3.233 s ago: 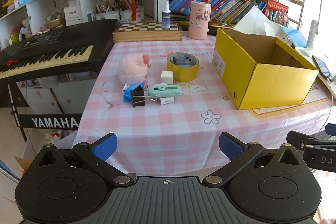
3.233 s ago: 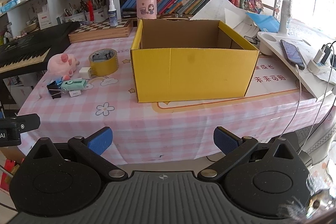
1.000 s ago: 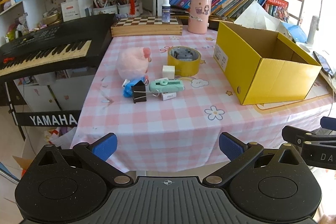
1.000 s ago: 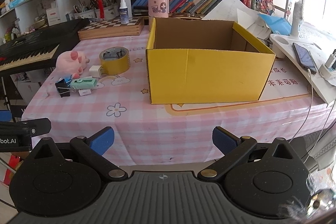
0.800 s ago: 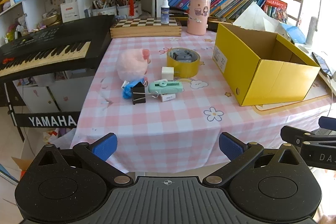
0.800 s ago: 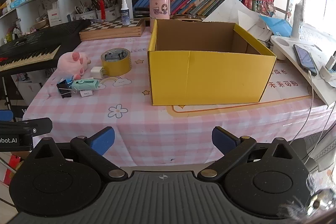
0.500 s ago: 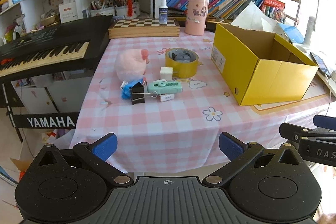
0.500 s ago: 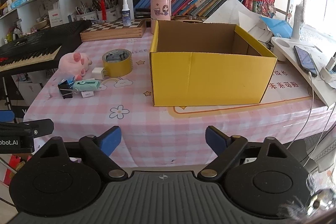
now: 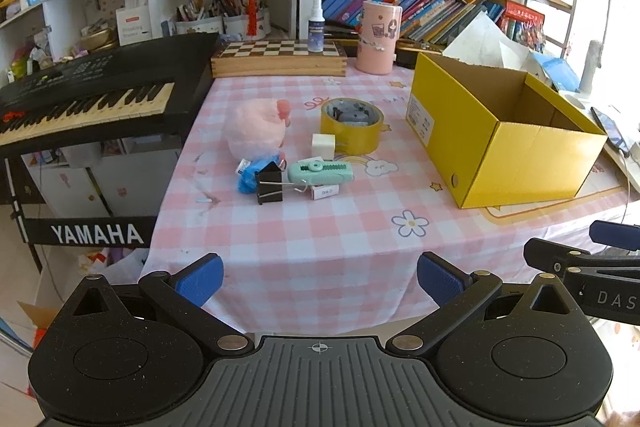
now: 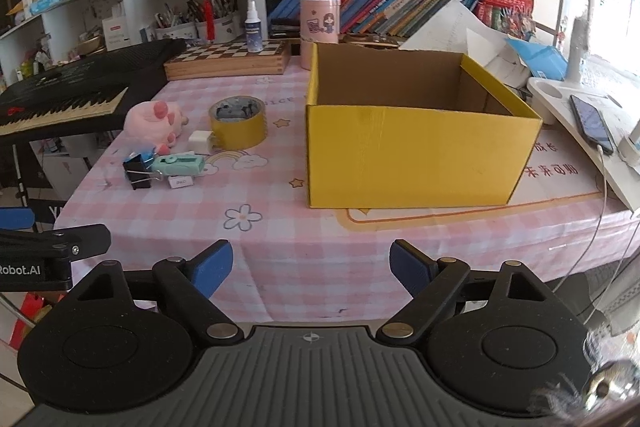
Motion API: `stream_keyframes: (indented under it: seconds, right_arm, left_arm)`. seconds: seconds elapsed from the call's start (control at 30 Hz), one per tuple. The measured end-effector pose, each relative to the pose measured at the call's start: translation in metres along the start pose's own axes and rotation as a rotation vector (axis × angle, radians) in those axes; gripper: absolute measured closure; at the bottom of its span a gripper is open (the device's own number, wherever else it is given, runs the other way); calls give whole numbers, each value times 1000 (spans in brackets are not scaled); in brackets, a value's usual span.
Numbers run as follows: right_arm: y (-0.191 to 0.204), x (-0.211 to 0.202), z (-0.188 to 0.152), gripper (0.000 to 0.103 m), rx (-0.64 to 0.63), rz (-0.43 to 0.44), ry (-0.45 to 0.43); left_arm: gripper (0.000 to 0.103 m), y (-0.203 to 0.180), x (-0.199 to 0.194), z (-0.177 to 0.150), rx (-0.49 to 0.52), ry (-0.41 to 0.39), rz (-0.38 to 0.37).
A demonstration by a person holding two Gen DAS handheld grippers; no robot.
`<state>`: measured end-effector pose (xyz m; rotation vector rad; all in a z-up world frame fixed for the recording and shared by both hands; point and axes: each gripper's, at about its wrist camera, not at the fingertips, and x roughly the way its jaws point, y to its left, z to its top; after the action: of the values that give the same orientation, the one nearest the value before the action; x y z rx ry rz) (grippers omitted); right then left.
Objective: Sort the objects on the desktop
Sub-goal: 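Move the left tool toward the black binder clip while the right tool approaches the mint-green stapler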
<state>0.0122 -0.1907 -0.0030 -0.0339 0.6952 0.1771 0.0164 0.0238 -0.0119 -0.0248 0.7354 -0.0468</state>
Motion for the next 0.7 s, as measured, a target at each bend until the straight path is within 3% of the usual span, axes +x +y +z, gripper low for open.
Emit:
stream_keyframes:
  seconds: [0.57,0.7]
  right_arm:
    - [30,8,9,24,-89,85,10]
    - [40,11,12,32,-129,124,6]
  left_arm:
    - [0,24,-10,-2,-83,-34,11]
    - [0,33,-9,-1,-117,-27,43]
